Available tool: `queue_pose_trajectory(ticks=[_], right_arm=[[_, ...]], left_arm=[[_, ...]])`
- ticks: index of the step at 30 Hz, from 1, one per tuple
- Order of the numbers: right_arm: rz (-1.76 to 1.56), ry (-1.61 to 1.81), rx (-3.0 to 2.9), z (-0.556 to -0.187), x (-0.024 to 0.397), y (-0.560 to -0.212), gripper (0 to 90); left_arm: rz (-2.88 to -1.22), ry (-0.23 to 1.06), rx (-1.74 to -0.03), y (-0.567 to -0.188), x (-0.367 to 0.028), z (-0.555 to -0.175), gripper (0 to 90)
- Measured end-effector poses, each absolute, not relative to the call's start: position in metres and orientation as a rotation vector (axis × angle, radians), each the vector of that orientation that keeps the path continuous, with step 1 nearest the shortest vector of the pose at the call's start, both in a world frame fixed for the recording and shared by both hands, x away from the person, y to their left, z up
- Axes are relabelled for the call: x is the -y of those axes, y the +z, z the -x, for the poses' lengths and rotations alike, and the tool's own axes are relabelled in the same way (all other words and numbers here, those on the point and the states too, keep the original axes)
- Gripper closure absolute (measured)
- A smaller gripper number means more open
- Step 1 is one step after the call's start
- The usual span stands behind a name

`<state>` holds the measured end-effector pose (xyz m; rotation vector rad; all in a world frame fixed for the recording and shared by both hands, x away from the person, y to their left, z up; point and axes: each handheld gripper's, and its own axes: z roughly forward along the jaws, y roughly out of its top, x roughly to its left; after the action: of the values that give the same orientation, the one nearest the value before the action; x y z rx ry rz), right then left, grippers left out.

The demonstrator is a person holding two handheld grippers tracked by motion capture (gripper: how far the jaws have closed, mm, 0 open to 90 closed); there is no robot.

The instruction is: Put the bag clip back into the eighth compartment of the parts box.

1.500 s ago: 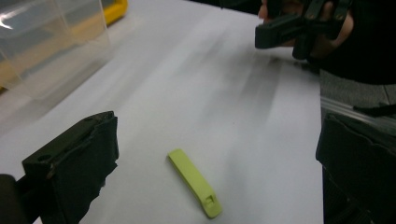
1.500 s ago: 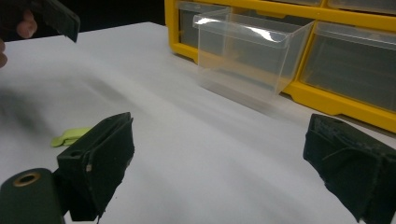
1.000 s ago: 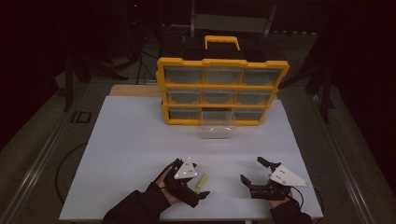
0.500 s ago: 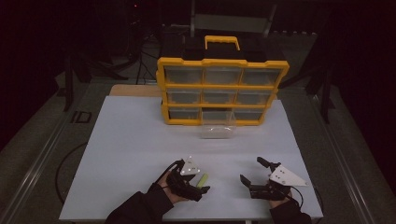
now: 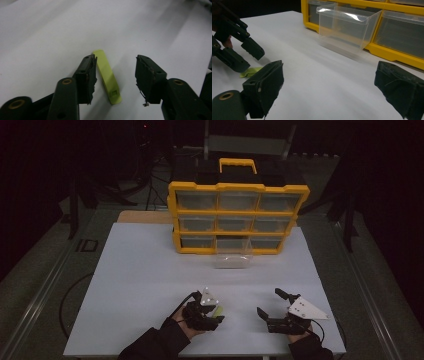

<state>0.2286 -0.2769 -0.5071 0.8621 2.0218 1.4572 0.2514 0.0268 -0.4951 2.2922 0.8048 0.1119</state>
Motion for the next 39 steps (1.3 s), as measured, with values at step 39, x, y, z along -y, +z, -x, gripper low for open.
queue_pose_trajectory(ticks=[39], right_arm=[[-0.866, 1.456, -2.026, -0.229, 0.277, -0.508, 8.5]], left_arm=[[-2.43, 0.115, -0.76, -0.49, -0.024, -0.261, 79.1]])
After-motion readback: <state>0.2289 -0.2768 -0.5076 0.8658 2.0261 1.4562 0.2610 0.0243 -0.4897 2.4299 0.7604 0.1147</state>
